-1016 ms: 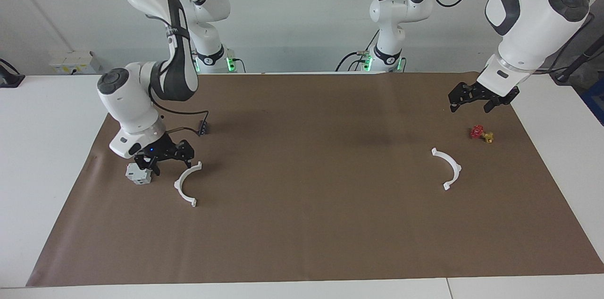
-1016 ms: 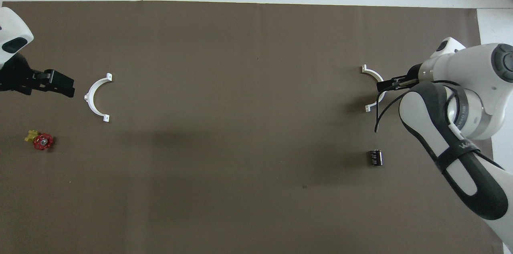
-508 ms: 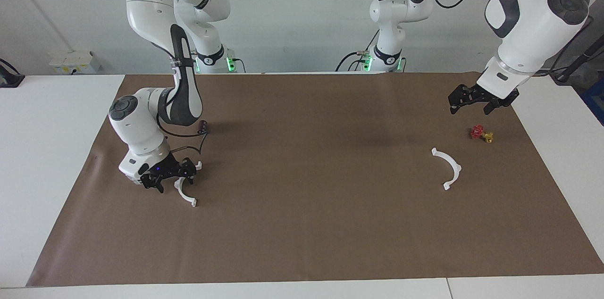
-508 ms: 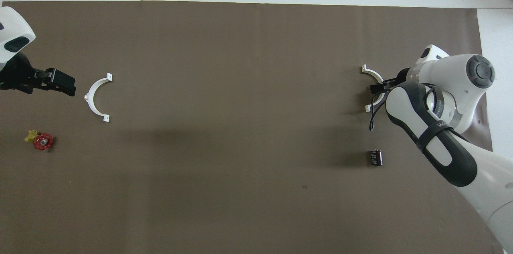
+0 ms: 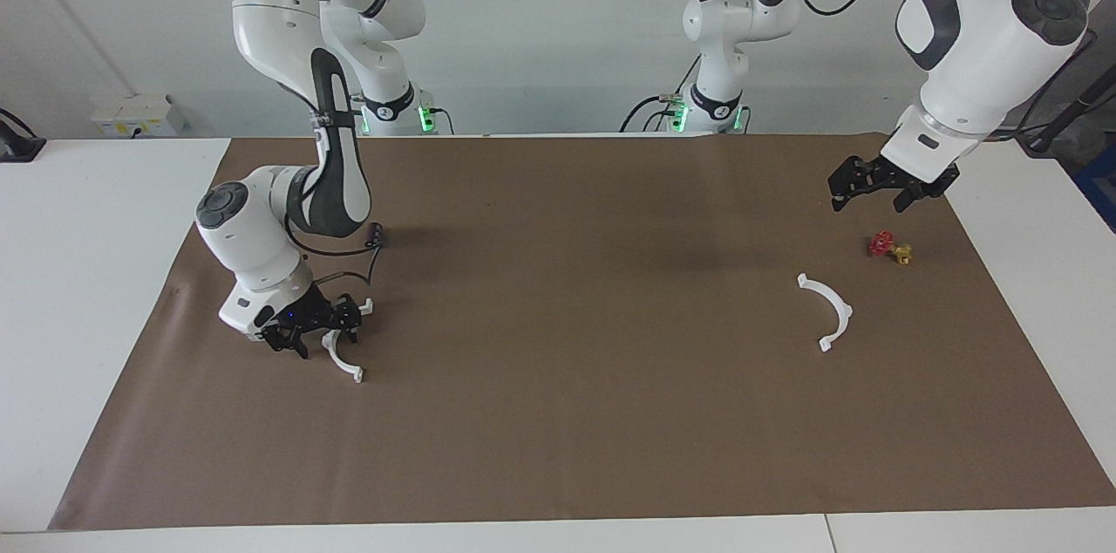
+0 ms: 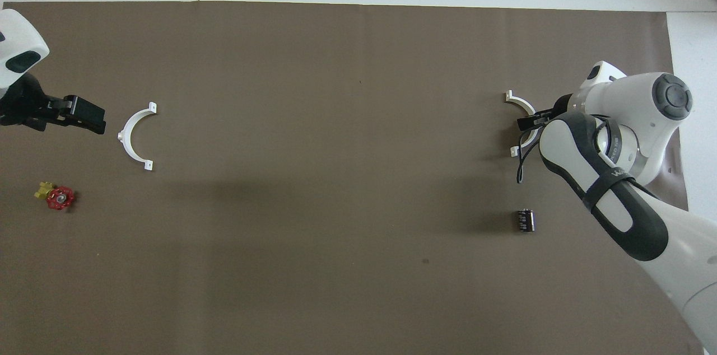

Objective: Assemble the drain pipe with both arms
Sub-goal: 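Reach the right gripper to the white clamp half and grasp it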

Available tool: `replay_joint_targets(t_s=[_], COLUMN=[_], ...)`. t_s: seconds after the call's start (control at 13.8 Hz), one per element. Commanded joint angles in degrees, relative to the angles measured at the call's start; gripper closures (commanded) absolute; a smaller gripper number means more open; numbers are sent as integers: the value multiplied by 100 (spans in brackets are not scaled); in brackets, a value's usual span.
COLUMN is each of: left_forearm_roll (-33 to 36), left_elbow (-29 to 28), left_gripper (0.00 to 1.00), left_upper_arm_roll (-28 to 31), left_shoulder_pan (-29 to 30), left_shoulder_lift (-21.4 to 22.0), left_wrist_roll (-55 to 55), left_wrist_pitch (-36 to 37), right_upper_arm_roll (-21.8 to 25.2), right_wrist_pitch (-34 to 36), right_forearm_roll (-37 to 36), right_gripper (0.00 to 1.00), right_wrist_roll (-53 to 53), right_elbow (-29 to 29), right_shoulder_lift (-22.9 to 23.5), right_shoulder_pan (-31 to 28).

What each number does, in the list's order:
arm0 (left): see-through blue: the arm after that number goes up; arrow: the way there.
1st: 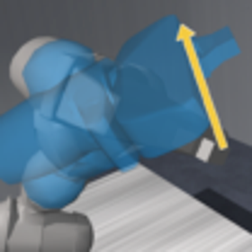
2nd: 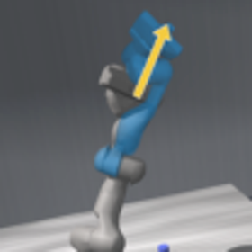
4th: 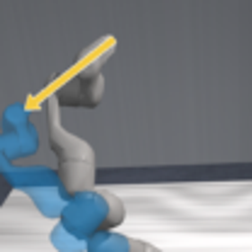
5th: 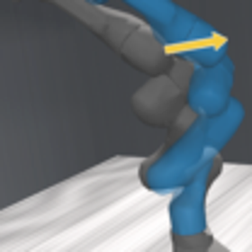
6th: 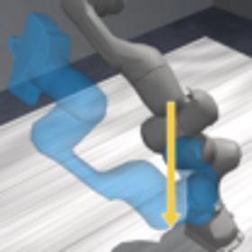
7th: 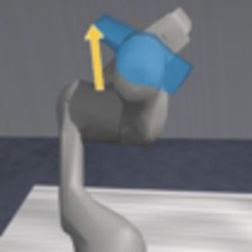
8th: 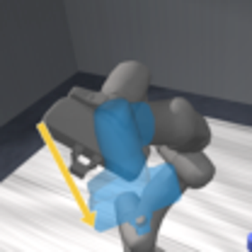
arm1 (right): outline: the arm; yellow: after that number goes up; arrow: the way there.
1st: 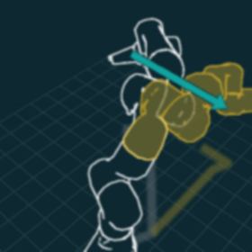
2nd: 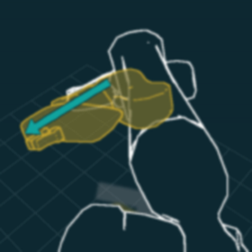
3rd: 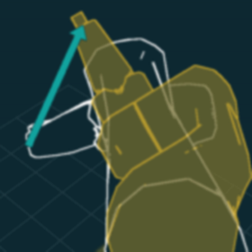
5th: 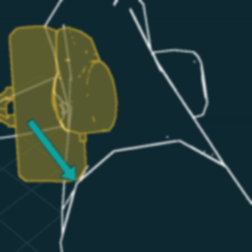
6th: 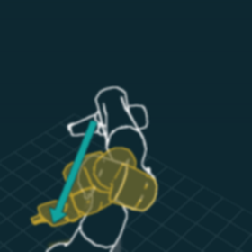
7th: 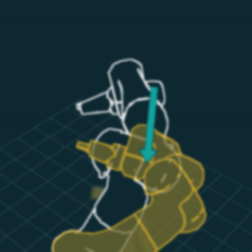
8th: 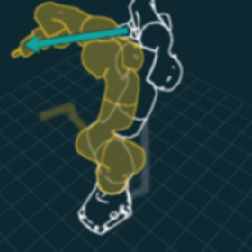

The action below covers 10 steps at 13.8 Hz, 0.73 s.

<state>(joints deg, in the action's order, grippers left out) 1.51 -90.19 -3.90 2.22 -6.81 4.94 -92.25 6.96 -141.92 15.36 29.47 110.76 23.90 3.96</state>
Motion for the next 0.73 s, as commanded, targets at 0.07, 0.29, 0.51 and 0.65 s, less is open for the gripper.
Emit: replay_joint_targets(t_s=[0.07,0.29,0.51,0.65], left_forearm_roll=[-72,-72,-72,-72], left_elbow=[63,63,98,98], left_gripper=[0,0,0,0], left_upper_arm_roll=[30,30,30,30], left_shoulder_pan=[-29,-29,-28,-29], left_shoulder_lift=[-4,5,31,40], left_wrist_roll=[-64,-64,-64,-64], left_wrist_pitch=[-4,5,40,58], right_upper_arm_roll=[-28,-19,-28,-10], right_wrist_pitch=[262,367,875,1131], right_forearm_roll=[81,72,72,20], right_gripper=[100,100,100,100], right_wrist_roll=[172,164,24,-859], right_elbow=[-98,-177,-492,-677], right_shoulder_lift=[-43,-52,-131,-166], right_shoulder_pan=[-27,-18,140,499])
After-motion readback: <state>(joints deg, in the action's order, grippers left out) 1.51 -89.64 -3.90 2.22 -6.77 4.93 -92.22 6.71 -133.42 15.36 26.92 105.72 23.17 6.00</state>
